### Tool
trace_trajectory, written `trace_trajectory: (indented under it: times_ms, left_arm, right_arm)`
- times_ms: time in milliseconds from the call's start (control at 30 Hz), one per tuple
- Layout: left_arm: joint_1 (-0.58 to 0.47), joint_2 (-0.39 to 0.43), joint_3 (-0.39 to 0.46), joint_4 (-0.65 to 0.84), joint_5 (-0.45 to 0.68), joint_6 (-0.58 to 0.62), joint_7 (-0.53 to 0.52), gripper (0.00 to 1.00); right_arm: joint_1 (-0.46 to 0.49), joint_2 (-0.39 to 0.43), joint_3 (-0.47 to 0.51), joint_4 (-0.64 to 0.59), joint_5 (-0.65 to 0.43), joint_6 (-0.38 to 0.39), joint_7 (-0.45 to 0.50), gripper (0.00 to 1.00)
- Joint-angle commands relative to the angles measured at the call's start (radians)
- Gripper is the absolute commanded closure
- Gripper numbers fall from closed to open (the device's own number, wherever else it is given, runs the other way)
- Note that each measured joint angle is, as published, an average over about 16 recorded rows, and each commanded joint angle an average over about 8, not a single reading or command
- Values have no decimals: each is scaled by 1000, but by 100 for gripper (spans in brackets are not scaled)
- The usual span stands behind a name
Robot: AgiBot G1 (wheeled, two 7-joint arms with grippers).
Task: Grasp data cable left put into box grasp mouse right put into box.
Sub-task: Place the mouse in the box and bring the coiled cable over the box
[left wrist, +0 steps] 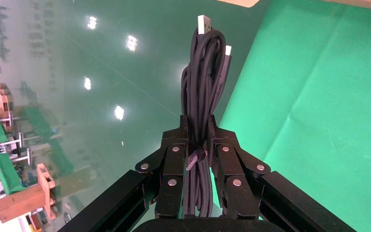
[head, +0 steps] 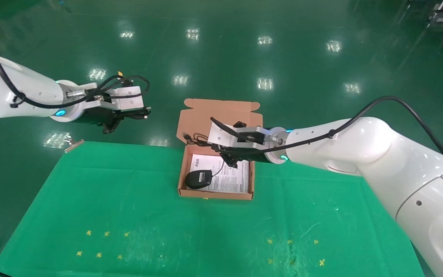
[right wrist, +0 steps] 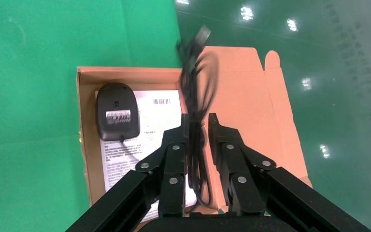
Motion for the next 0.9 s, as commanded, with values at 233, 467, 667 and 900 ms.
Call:
trace_trajectory:
  times_ms: [233, 467, 667, 900]
  left_arm:
    - [34, 32, 5, 13, -29, -33, 37, 100]
    - [98, 88, 11, 65, -69, -118, 111, 100]
    - [157, 186, 19, 183, -100, -260, 204, 100]
    - [203, 241, 50, 249, -215, -382, 329, 100]
  right_arm:
    - [10, 31, -7, 39, 0, 2, 11, 0]
    - [38, 110, -1, 78, -2, -10, 7, 0]
    - [47, 204, -1, 141, -13, -11, 37, 0]
    - [44, 318, -17, 262, -46, -7, 112, 0]
